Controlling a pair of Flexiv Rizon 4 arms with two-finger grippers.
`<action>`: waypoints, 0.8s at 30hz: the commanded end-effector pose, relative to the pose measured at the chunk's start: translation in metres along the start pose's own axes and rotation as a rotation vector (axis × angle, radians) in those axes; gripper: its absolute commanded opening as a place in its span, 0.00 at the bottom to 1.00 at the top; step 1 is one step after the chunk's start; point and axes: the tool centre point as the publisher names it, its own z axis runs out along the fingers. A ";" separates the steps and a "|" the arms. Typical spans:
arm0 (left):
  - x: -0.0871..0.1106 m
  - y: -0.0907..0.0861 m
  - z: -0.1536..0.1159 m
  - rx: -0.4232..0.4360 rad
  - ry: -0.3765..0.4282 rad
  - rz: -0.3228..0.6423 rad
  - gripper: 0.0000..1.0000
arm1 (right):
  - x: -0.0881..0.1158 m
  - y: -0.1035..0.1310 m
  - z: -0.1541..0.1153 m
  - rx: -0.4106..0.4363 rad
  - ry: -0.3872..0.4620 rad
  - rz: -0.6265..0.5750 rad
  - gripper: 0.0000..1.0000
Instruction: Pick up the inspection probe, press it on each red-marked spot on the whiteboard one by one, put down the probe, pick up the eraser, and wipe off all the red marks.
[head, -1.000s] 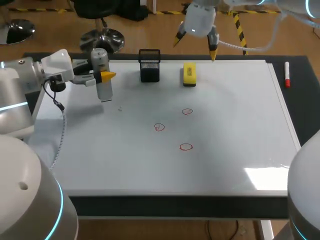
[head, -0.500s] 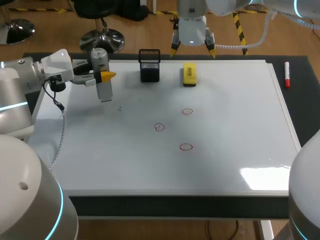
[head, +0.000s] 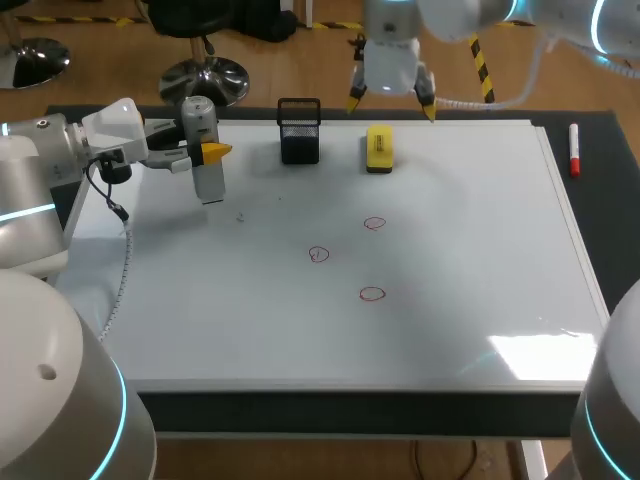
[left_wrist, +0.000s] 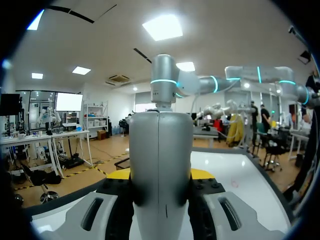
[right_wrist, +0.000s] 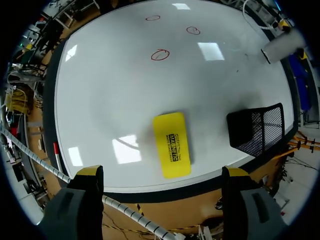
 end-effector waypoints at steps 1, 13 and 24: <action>0.000 0.000 0.001 0.002 -0.003 0.002 0.00 | 0.002 -0.002 0.007 -0.004 -0.013 -0.012 1.00; 0.000 0.000 0.001 0.002 -0.003 0.002 0.00 | -0.011 0.002 0.022 -0.028 -0.052 -0.074 1.00; 0.000 0.000 0.001 0.002 -0.003 0.002 0.00 | -0.020 0.005 0.038 -0.038 -0.079 -0.093 1.00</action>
